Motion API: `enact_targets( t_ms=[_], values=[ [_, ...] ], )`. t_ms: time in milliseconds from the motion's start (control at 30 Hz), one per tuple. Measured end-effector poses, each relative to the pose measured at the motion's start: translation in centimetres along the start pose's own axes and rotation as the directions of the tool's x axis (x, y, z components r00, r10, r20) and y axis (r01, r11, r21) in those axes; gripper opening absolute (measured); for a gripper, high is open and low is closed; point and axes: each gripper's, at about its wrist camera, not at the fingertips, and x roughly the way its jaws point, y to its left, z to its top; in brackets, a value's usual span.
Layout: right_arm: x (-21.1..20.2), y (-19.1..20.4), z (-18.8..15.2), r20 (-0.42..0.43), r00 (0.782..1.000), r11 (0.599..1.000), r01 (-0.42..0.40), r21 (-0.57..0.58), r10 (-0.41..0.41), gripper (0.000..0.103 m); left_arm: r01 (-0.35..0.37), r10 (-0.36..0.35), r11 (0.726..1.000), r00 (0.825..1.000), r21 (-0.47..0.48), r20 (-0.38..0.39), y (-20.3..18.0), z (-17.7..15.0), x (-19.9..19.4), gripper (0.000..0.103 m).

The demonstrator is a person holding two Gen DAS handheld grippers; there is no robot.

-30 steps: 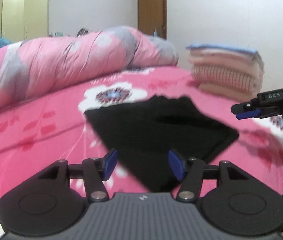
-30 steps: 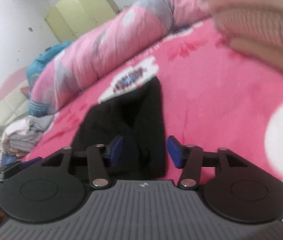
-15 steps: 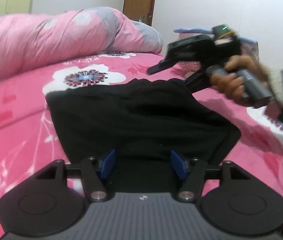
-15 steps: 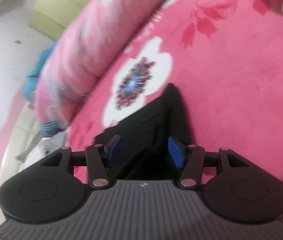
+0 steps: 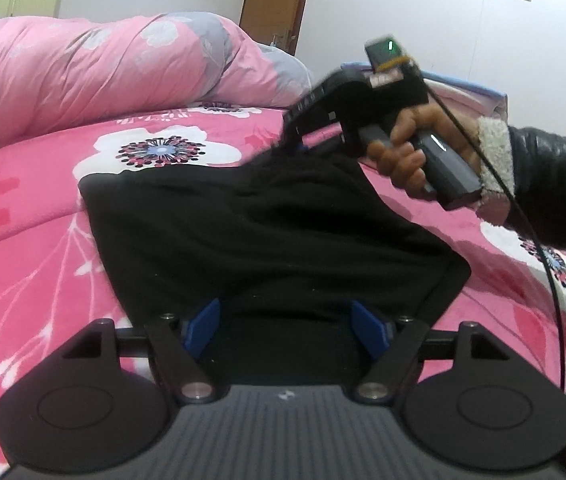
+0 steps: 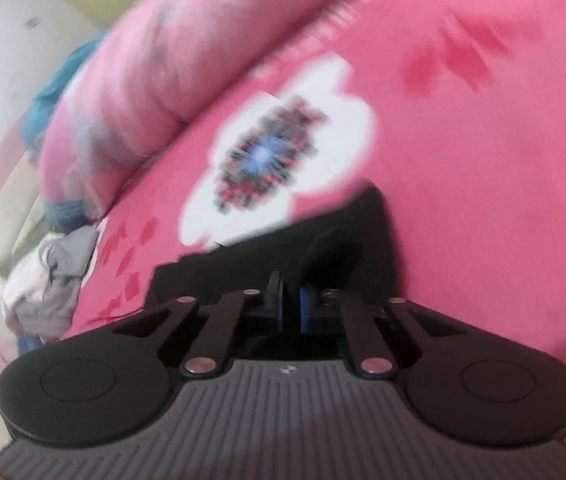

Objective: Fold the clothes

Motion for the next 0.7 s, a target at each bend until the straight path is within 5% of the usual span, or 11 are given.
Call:
enact_targets(
  t_ms=[167,300,533,700],
  values=[
    [-0.4,4.9,0.5,0.096,0.994,0.939,0.089,-0.331,-0.06,0.005,-0.001,0.001,1.0,1.0,0.0,0.0,0.0,0.1,0.1,0.074],
    [0.5,5.2,0.7,0.119,0.987,0.899,0.147,-0.413,-0.107,0.005,-0.001,0.001,1.0,1.0,-0.002,0.0,0.0,0.1,0.2,0.074],
    [1.8,2.9,0.2,0.114,0.983,0.89,0.179,-0.42,-0.144,0.005,0.001,-0.001,1.0,1.0,-0.008,0.0,0.2,0.2,0.3,0.075],
    [-0.8,1.2,0.2,0.099,0.988,0.953,0.14,-0.269,-0.117,0.013,-0.002,0.002,1.0,1.0,-0.005,-0.003,0.2,0.2,0.3,0.075]
  ],
)
